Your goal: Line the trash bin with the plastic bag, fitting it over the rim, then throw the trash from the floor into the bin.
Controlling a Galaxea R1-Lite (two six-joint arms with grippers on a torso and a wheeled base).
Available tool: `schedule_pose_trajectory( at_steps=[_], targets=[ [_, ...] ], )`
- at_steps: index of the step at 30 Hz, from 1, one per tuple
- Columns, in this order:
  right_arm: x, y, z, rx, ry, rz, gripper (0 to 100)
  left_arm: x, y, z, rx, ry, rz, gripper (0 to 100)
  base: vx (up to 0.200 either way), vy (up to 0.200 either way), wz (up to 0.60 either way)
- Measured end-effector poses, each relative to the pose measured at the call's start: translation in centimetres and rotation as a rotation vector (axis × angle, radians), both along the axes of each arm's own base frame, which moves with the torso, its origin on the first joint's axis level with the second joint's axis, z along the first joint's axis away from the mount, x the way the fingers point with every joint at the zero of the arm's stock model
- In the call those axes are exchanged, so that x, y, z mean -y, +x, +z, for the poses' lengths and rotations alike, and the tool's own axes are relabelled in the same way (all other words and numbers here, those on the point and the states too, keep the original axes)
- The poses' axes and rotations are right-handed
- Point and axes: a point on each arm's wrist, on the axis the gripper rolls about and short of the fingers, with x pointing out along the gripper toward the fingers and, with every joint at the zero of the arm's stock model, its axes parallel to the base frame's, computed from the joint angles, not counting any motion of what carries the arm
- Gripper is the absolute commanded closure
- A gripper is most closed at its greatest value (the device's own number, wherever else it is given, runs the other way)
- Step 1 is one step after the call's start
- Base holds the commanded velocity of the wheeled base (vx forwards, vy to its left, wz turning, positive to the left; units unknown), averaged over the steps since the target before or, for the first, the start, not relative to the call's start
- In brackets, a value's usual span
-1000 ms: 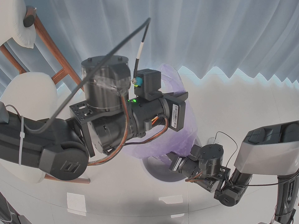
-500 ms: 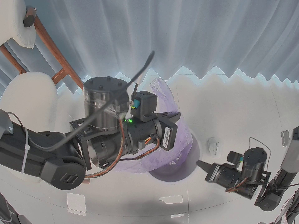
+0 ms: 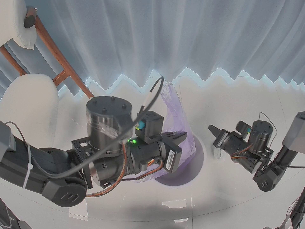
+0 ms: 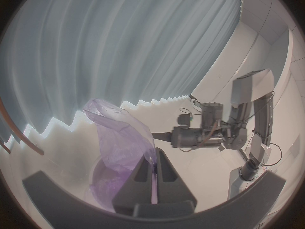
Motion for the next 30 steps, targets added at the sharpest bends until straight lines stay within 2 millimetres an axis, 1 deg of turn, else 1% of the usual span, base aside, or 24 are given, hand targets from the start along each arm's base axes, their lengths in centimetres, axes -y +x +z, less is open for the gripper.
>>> schedule_pose_trajectory(
  at_steps=[3,5,8,12,15,18,22,26,30],
  targets=[
    [-2.2,1.2,-0.7,0.028,-0.029,0.056,100,-0.2,-0.4,-0.5,-0.010,0.010,-0.012,100,0.000,0.000,0.00],
    [-4.0,1.3,-1.3,0.032,-0.043,0.104,100,-0.3,-0.6,-0.8,-0.017,0.017,-0.018,100,0.000,0.000,0.00],
    [-6.5,0.8,-2.4,0.026,-0.062,0.179,100,-0.5,-0.9,-1.2,-0.026,0.027,-0.022,100,0.000,0.000,0.00],
    [-9.2,-0.4,-4.1,0.012,-0.093,0.263,100,-0.7,-1.0,-1.4,-0.033,0.034,-0.024,100,0.000,0.000,0.00],
    [-10.1,-0.6,-5.2,0.014,-0.101,0.284,100,-0.9,-1.1,-1.7,-0.039,0.040,-0.020,100,0.000,0.000,0.00],
    [-9.8,-0.3,-6.0,0.017,-0.104,0.268,100,-1.1,-1.1,-1.9,-0.044,0.047,-0.019,100,0.000,0.000,0.00],
    [-8.0,0.2,-6.3,0.016,-0.105,0.214,100,-1.2,-1.1,-2.2,-0.050,0.056,-0.016,100,0.000,0.000,0.00],
    [-5.8,0.1,-5.4,0.009,-0.097,0.160,100,-1.1,-0.9,-2.6,-0.049,0.072,-0.016,100,0.000,0.000,0.00],
    [-3.7,-0.6,-3.2,0.027,-0.063,0.111,100,-0.9,-0.7,-3.1,-0.041,0.098,-0.022,100,0.000,0.000,0.00]
  ],
)
